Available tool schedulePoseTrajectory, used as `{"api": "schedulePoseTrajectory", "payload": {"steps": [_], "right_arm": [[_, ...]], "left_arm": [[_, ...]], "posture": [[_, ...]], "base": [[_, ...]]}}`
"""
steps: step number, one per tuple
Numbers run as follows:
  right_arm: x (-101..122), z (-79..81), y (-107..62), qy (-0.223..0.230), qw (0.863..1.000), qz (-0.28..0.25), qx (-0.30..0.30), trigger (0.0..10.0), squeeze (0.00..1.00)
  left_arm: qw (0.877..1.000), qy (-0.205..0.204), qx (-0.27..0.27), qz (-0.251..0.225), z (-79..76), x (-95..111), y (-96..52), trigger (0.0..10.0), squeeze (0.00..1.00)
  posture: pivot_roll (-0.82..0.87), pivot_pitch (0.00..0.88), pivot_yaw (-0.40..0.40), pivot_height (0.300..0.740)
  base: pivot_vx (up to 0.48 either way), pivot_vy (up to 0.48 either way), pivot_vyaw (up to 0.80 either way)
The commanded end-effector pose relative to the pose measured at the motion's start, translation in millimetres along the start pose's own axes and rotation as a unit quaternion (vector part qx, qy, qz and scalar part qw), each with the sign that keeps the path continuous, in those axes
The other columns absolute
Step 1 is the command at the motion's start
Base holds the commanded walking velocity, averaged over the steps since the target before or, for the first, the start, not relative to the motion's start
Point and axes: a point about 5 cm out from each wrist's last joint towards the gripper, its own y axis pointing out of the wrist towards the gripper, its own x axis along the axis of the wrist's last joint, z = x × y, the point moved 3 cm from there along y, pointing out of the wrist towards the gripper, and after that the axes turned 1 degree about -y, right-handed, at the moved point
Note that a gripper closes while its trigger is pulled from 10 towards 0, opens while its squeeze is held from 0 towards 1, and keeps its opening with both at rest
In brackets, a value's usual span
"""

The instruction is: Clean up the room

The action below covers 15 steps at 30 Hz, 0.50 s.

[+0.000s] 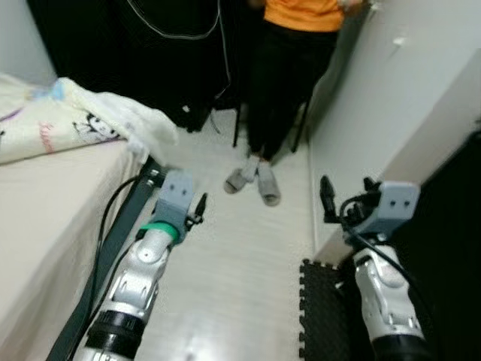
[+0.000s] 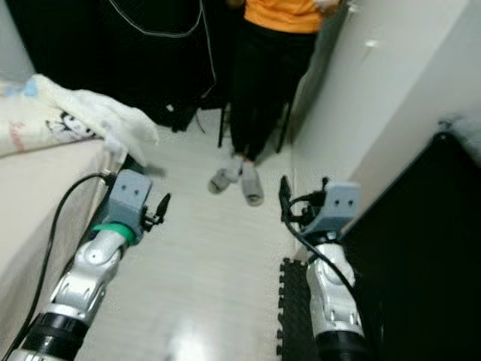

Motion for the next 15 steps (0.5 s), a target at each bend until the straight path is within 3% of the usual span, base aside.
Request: {"api": "schedulePoseTrajectory", "payload": {"steps": [1,15], "right_arm": [[-3.7,1.6,-3.0,-0.002,1.0,0.007,0.003,10.0,0.0],[-5.7,12.1,-3.1,0.002,1.0,0.009,0.02,10.0,0.0]], "left_arm": [[1.0,0.007,0.004,0.001,0.1,-5.2,-1.5,10.0,0.0],[1.0,0.01,0.012,0.001,-1.2,-3.2,2.0,10.0,0.0]], "posture": [[0.02,0.058,0.008,0.74],[0.02,0.063,0.007,0.74]], "base": [[0.472,0.0,0.0],[0.476,0.0,0.0]]}}
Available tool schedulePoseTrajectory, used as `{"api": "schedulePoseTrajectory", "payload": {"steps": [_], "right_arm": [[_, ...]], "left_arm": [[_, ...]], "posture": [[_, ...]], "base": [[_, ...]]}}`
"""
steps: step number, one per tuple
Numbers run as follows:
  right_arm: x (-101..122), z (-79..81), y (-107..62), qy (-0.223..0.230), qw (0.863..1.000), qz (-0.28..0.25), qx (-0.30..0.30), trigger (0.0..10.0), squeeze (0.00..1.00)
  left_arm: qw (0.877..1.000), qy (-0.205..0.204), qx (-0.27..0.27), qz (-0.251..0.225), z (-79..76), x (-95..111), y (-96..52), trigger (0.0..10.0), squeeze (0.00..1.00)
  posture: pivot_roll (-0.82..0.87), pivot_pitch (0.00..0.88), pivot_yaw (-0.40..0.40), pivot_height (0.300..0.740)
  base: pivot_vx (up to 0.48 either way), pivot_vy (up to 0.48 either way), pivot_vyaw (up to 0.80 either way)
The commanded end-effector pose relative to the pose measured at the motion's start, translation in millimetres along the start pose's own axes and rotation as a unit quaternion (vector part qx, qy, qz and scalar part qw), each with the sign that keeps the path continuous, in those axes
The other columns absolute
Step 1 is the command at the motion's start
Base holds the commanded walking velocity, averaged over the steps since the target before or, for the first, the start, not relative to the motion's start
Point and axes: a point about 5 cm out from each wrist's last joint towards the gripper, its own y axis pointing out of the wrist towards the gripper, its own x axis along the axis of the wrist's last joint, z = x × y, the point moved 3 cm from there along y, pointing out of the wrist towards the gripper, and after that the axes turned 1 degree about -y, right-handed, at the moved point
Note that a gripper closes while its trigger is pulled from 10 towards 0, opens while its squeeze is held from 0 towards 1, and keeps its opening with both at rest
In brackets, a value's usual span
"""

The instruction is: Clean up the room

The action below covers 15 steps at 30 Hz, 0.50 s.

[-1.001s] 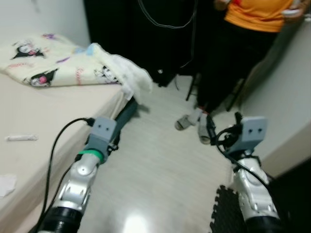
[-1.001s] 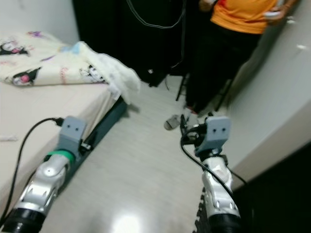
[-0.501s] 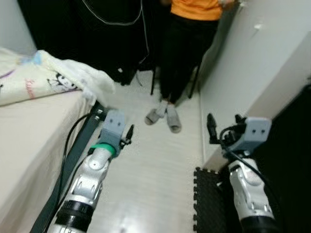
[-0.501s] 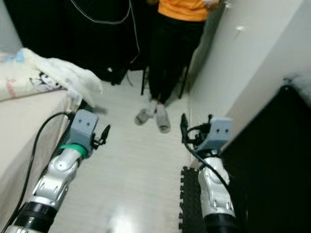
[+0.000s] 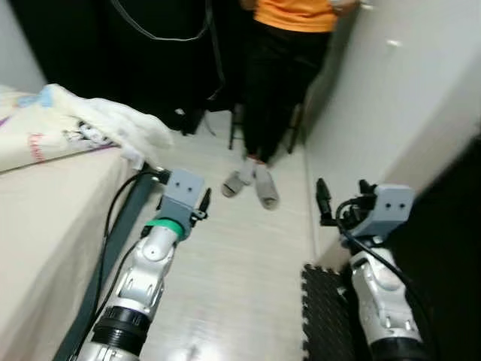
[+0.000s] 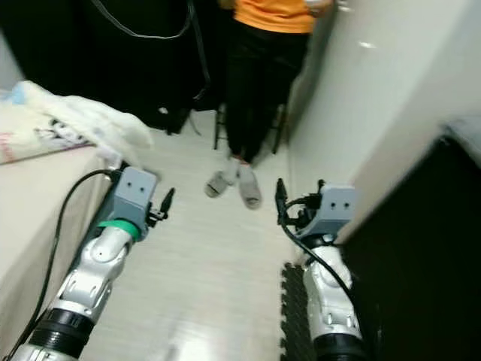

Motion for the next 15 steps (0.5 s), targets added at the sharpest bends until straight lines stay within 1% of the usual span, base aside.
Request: {"api": "schedulePoseTrajectory", "payload": {"steps": [1,11,15], "right_arm": [[-5.7,4.2,-3.5,0.003,1.0,0.011,0.007,10.0,0.0],[-9.5,3.1,-4.1,0.002,1.0,0.02,0.006,10.0,0.0],[-14.7,0.0,-4.3,-0.001,0.999,0.034,0.0,10.0,0.0]], "left_arm": [[1.0,-0.003,0.002,0.014,-0.5,-8.2,-2.7,10.0,0.0],[1.0,-0.002,0.0,0.013,-2.7,-10.7,-2.5,10.0,0.0],[1.0,-0.002,-0.002,0.014,-4.7,-12.0,-2.2,10.0,0.0]], "posture": [[0.02,0.063,0.007,0.74],[0.01,0.054,0.001,0.74],[0.01,0.049,-0.002,0.74]], "base": [[0.465,0.0,0.0],[0.466,0.0,0.0],[0.462,0.0,0.0]]}}
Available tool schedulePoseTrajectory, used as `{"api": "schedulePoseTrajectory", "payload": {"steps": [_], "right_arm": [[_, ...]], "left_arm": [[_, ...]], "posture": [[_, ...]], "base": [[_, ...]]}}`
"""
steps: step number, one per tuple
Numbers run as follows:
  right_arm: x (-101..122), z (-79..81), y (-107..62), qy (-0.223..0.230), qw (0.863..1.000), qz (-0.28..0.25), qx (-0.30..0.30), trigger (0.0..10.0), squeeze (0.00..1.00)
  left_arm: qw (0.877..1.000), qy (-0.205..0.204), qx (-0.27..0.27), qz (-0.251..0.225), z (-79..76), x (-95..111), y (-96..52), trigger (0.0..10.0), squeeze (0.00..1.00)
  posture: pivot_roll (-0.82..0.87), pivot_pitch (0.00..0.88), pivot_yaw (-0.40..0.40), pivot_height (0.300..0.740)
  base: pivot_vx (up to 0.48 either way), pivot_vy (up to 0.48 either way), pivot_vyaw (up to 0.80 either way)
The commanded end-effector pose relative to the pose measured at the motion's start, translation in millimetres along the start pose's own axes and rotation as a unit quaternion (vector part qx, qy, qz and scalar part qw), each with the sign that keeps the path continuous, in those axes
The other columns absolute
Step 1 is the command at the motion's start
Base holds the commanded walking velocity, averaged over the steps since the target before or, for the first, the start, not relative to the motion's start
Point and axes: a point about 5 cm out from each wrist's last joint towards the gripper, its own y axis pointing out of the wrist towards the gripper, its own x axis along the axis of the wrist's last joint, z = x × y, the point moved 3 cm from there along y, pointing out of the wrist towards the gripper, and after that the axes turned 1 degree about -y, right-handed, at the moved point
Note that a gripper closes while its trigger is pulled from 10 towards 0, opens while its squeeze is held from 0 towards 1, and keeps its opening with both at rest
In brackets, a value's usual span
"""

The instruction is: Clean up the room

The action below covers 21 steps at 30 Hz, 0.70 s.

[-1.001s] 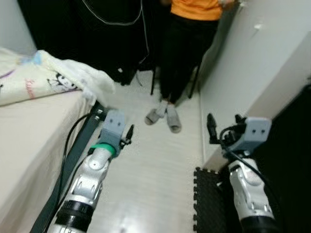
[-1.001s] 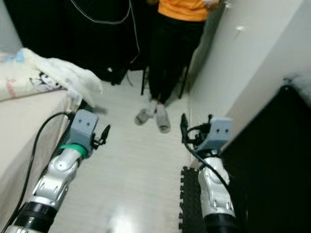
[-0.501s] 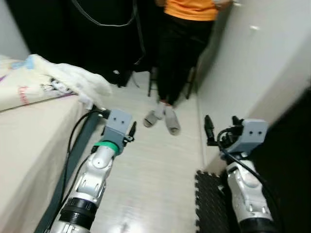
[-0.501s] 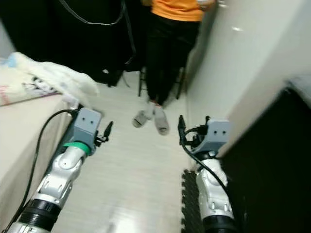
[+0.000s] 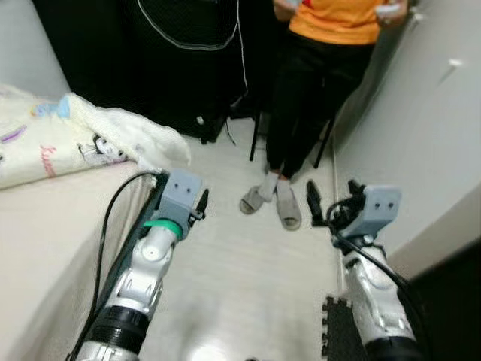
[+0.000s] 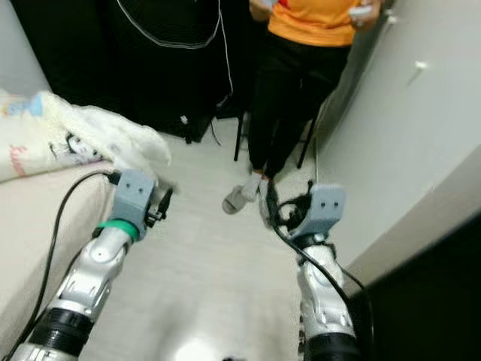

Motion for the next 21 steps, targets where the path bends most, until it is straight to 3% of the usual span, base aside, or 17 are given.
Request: {"api": "schedulePoseTrajectory", "payload": {"steps": [1,10,21], "right_arm": [[-10.4,3.8,-3.7,0.003,1.0,0.022,0.002,10.0,0.0],[-12.7,-2.4,-4.2,-0.006,0.999,0.031,-0.013,10.0,0.0],[-16.0,1.2,-7.2,-0.003,0.999,0.037,-0.01,10.0,0.0]], "left_arm": [[1.0,0.003,0.002,0.016,1.2,-10.8,-3.3,10.0,0.0],[1.0,-0.001,-0.002,0.013,-2.8,-10.1,-1.9,10.0,0.0],[1.0,0.0,0.0,0.015,-1.8,-11.3,-2.8,10.0,0.0]], "posture": [[0.01,0.049,-0.002,0.74],[0.0,0.049,-0.006,0.74],[0.01,0.068,-0.002,0.74]], "base": [[0.461,0.0,0.0],[0.463,0.0,0.0],[0.462,0.0,0.0]]}}
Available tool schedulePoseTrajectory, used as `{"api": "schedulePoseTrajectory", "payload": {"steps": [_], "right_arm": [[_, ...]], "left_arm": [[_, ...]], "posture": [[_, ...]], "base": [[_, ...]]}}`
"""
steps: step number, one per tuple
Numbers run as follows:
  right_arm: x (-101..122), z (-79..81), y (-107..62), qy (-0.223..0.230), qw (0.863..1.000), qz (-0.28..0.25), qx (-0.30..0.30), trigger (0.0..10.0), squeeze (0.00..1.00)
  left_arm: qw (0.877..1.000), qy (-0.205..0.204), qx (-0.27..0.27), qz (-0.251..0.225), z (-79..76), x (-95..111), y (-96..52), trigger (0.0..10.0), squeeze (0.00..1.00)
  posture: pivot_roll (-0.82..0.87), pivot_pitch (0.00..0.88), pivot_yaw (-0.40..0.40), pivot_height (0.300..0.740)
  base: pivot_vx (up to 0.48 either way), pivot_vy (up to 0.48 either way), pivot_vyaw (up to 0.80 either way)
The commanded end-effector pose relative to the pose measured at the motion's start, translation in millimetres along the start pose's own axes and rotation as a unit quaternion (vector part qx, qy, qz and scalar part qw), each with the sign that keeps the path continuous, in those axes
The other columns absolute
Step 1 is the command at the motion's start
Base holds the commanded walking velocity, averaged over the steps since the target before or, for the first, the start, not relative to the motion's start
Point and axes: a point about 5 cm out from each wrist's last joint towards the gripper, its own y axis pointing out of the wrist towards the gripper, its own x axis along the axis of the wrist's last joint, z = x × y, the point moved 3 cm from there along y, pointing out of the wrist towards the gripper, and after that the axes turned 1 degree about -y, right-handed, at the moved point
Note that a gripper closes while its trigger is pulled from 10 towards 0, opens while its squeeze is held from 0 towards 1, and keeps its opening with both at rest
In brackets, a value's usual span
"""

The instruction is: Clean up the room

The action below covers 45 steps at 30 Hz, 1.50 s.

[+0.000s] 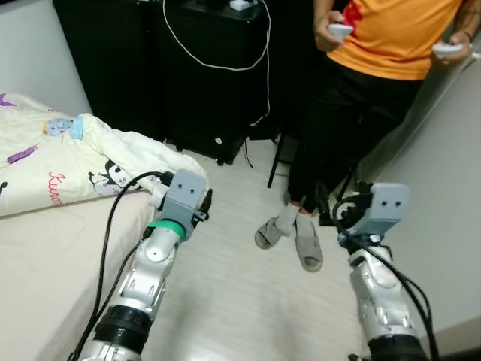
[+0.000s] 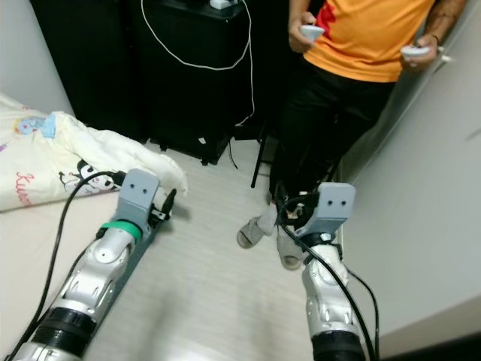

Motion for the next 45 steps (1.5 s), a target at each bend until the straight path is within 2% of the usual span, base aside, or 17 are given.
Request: {"api": "schedulePoseTrajectory", "payload": {"steps": [1,14,21,30,45], "right_arm": [[-5.3,-8.7,-4.6,-0.009,1.0,0.013,-0.013,10.0,0.0],[-7.8,-5.9,-4.3,-0.006,1.0,0.018,-0.007,10.0,0.0],[-9.0,-5.7,-5.3,-0.01,1.0,0.022,-0.006,10.0,0.0],[-23.1,-5.4,-11.9,-0.022,0.999,0.049,-0.001,10.0,0.0],[-35.5,7.7,-18.7,-0.017,0.998,0.066,0.014,10.0,0.0]], "left_arm": [[1.0,0.0,-0.006,0.006,-6.2,-4.1,-2.0,10.0,0.0],[1.0,0.003,-0.004,0.019,-6.5,-10.1,-4.1,10.0,0.0],[0.999,-0.003,-0.01,0.034,-8.0,-17.2,-6.2,10.0,0.0],[0.999,0.019,-0.014,0.038,-11.4,-25.3,-13.0,10.0,0.0],[0.998,0.024,-0.019,0.048,-14.8,-33.5,-18.3,10.0,0.0]], "posture": [[0.01,0.068,-0.002,0.74],[0.01,0.068,-0.002,0.74],[0.02,0.071,-0.005,0.74],[0.01,0.07,-0.01,0.74],[0.02,0.069,-0.01,0.74]], "base": [[0.461,0.0,0.0],[0.431,0.0,0.0],[0.0,0.0,0.0],[0.0,0.0,0.0],[0.0,0.0,0.0]]}}
